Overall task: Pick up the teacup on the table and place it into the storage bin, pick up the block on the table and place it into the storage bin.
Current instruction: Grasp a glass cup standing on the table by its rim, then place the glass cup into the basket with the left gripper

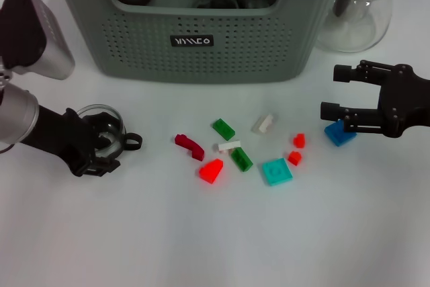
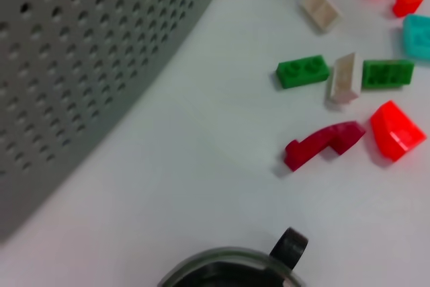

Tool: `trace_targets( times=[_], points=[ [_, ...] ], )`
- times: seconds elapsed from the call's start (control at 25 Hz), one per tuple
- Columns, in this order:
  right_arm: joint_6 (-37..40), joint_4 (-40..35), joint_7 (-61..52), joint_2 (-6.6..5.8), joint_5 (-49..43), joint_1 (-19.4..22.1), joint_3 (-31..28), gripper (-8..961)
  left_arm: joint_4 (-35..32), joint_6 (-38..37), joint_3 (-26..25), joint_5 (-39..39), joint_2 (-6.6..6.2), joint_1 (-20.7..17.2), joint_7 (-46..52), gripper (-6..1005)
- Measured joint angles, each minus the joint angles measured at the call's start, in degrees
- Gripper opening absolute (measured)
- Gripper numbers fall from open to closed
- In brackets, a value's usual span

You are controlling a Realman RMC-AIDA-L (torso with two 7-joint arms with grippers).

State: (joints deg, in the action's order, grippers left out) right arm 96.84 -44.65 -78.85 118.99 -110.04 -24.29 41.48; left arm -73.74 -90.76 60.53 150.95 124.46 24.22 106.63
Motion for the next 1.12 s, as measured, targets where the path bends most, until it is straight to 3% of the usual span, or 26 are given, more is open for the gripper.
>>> trace_targets(
  times=[0.4,0.6,0.64,0.76,0.88,0.96,1.12],
  points=[
    [-0.2,0.1,-0.5,-0.14,0.0,0.1,0.0,856,-0.4,0.1,0.8,1.0,-0.01,0.5,1.0,255],
    [-0.1,0.1,-0.5,-0.16,0.0,0.2,0.0,856,-1.4,-5.0,-0.3,-0.2,-0.33,1.3,0.4,45],
    [0.0,0.1,-0.5,-0.17,0.0,0.2,0.0,856,-1.4,-5.0,-0.3,-0.2,-0.33,1.3,0.4,45],
    [0.0,0.1,-0.5,-0.17,0.0,0.2,0.0,856,-2.1,-12.1,-4.5,-5.7,-0.81,2.7,-2.9,46],
    [0.1,0.1,-0.5,-0.17,0.0,0.1,0.0,856,1.1,-20.6,-13.0,-14.8,-2.04,5.5,-7.4,46],
    [0.2,0.1,-0.5,-0.17,0.0,0.1,0.0,856,6.0,-25.1,-19.2,-24.5,-3.5,7.8,-9.1,47],
    [0.0,0.1,-0.5,-0.17,0.0,0.0,0.0,856,13.3,-24.8,-24.8,-45.0,-5.36,9.9,-6.0,48]
  ],
)
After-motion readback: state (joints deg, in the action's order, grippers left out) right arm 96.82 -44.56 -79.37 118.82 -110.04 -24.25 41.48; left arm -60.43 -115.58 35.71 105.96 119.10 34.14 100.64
